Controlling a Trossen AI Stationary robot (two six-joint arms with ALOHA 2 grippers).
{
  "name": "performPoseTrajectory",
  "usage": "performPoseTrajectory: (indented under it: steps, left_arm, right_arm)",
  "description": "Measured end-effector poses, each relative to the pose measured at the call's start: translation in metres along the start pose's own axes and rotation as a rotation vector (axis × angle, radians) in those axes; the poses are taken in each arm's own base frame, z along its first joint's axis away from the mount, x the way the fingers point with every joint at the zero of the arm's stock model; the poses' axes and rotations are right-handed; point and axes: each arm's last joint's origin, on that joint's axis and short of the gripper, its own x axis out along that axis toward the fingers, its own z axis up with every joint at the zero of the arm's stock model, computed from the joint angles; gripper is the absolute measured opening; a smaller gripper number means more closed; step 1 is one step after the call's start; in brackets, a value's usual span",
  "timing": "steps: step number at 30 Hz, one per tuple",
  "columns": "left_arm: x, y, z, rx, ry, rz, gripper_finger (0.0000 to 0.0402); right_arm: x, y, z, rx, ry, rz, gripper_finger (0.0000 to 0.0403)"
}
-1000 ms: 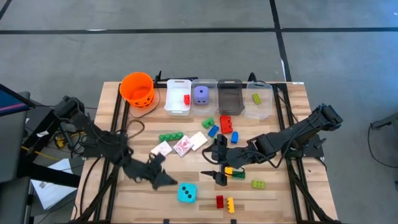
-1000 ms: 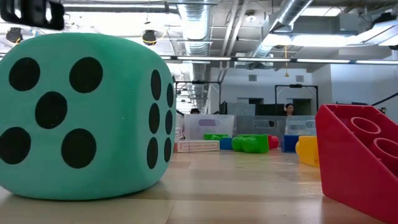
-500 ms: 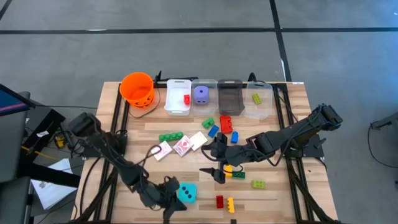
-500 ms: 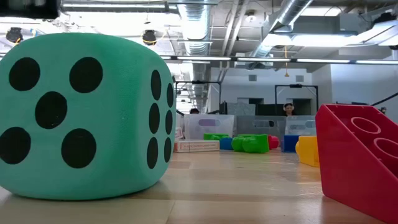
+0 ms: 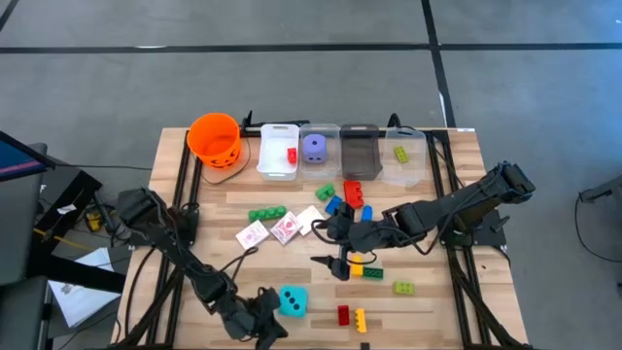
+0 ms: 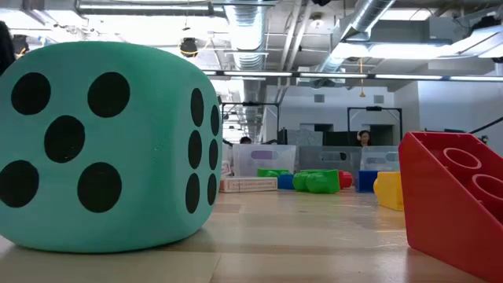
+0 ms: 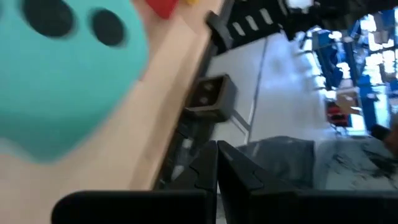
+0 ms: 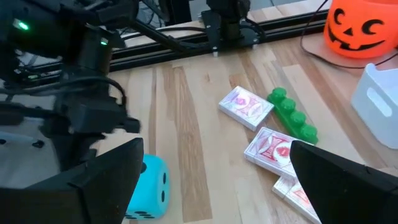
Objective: Pick & Place Toys
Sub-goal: Put the blue dice into the left transparent bin
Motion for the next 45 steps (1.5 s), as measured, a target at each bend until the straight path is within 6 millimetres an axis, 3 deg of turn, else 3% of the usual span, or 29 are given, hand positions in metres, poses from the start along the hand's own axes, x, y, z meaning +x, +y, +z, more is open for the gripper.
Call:
performPoseTrajectory:
  steps: [12, 31, 37, 45]
  left_arm:
    - [0.008, 0.024, 0.023, 0.001, -0.013, 0.184, 0.0000]
    - [0.016, 0.054, 0.085, -0.082, -0.252, 0.330, 0.0000]
    - [0.017, 0.052, 0.085, -0.082, -0.251, 0.310, 0.0000]
    - [0.019, 0.031, 0.086, -0.123, -0.306, 0.113, 0.0000]
  right_arm:
    - [0.000, 0.000, -0.001, -0.053, 0.009, 0.006, 0.0395]
    - [0.000, 0.000, -0.006, -0.090, 0.070, 0.040, 0.0395]
    - [-0.001, -0.002, -0.010, -0.107, 0.119, 0.022, 0.0395]
    - [-0.001, -0.004, -0.015, -0.121, 0.161, 0.006, 0.0395]
